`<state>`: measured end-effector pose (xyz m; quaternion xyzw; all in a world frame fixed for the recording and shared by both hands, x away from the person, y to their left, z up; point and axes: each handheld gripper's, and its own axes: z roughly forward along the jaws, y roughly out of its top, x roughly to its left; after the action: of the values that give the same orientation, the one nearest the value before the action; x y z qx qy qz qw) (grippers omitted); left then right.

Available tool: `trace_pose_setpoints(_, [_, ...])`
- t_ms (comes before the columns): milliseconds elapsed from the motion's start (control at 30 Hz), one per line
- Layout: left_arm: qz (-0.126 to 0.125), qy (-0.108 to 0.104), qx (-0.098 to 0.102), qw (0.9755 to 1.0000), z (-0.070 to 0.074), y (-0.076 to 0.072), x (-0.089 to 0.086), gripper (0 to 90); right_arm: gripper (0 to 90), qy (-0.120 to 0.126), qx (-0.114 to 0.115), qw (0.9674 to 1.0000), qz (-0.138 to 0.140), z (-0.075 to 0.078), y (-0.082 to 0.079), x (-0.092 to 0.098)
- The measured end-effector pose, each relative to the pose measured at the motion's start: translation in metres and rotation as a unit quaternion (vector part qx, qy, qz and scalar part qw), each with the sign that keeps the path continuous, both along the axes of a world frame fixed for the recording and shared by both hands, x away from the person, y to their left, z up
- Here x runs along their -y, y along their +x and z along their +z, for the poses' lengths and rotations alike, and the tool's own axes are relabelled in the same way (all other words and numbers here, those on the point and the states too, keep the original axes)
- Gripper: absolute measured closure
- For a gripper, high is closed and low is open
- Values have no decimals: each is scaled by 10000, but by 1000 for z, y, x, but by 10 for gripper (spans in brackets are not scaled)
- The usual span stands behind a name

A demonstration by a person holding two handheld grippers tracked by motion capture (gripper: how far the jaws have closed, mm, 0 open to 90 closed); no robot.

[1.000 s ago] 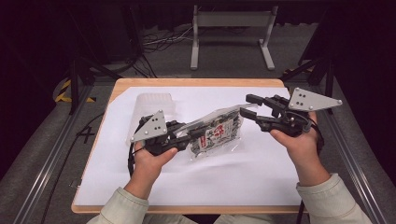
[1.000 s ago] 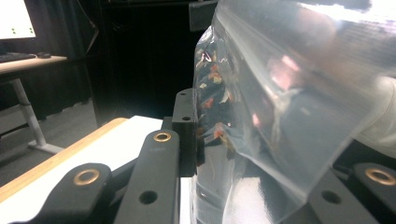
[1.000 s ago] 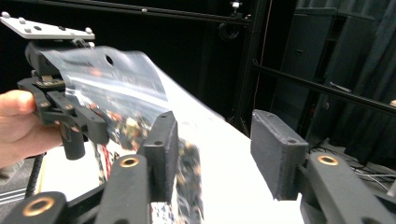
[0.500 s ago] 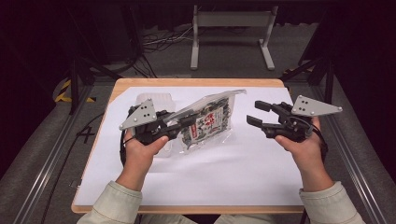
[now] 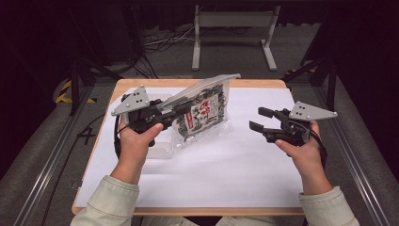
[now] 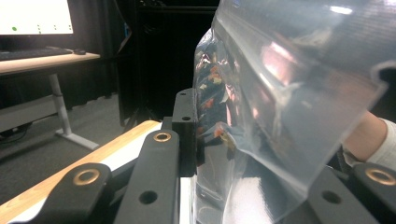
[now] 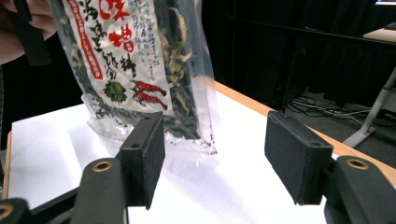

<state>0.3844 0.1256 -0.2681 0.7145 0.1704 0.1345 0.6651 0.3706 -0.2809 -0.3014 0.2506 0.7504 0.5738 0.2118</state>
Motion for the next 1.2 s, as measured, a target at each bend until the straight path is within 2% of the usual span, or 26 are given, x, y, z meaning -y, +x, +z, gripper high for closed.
trace_pose_setpoints(300, [246, 39, 30, 9997, 5, 4, -9, 740, 389, -52, -40, 10000, -17, -2, 1, 1])
trace_pose_setpoints(533, [625, 40, 33, 9980, 10, 8, -30, 740, 386, -32, -68, 10000, -22, -3, 2, 1])
trace_pose_setpoints(600, [658, 43, 16, 9978, 10, 8, -32, 740, 387, -35, -69, 10000, -24, -3, 2, 2])
trace_pose_setpoints(733, [897, 94, 59, 9959, 11, 10, -43, 740, 385, -34, -76, 10000, -28, -3, 3, 1])
trace_pose_setpoints(900, [1146, 54, 40, 9934, 11, 13, -54, 740, 386, 0, -39, 10000, -58, -3, 3, 2])
trace_pose_setpoints(1200, [1472, 74, 2, 9891, 10, 17, -68, 740, 385, 3, -60, 9999, -100, -5, 4, 2])
